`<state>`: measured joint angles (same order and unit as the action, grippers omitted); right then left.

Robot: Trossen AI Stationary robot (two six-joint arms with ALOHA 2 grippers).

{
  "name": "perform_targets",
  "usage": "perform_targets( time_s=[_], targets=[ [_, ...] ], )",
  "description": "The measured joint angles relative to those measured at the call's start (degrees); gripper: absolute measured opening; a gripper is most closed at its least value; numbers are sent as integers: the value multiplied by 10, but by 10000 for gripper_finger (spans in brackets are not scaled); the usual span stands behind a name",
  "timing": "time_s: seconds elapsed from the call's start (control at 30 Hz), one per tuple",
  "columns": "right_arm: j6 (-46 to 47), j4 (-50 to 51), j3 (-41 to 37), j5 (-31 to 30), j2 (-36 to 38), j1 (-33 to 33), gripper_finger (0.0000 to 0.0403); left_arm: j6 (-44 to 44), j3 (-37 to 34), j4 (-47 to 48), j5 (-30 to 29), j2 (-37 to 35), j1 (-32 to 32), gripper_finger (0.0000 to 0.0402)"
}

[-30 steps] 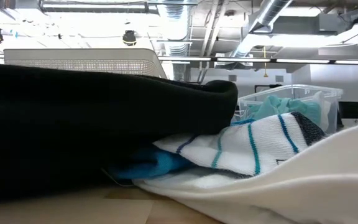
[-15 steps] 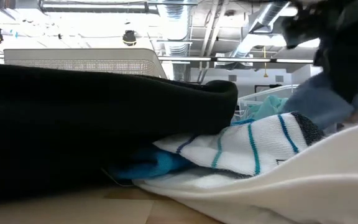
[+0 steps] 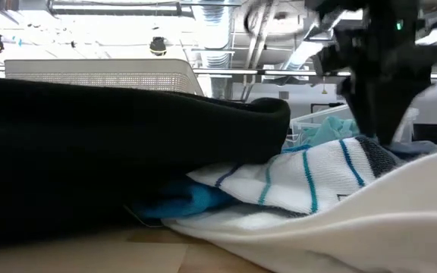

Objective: Pick & Place Cloths
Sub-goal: Put the dark blue sock into the middle transparent bin

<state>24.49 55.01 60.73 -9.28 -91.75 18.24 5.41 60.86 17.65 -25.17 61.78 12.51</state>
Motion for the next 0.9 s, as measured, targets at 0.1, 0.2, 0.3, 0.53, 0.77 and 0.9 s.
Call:
perform_targets(
  time_s=[0.1,0.2,0.3,0.53,0.77,0.9],
  targets=[
    [-37,-46,1,0,30,0,286,0,0,0,0,0,0,99],
    [-96,-75,0,-1,32,0,311,0,0,0,0,0,0,99],
    [-147,-83,0,1,8,1,315,0,0,0,0,0,0,99],
    [-160,-85,0,6,-71,-4,287,0,0,3,0,0,0,99],
    [-161,-89,5,36,-63,-1,35,0,0,3,0,0,0,99],
    [-132,-88,5,33,-19,-14,9,0,0,3,0,0,0,99]
  ],
)
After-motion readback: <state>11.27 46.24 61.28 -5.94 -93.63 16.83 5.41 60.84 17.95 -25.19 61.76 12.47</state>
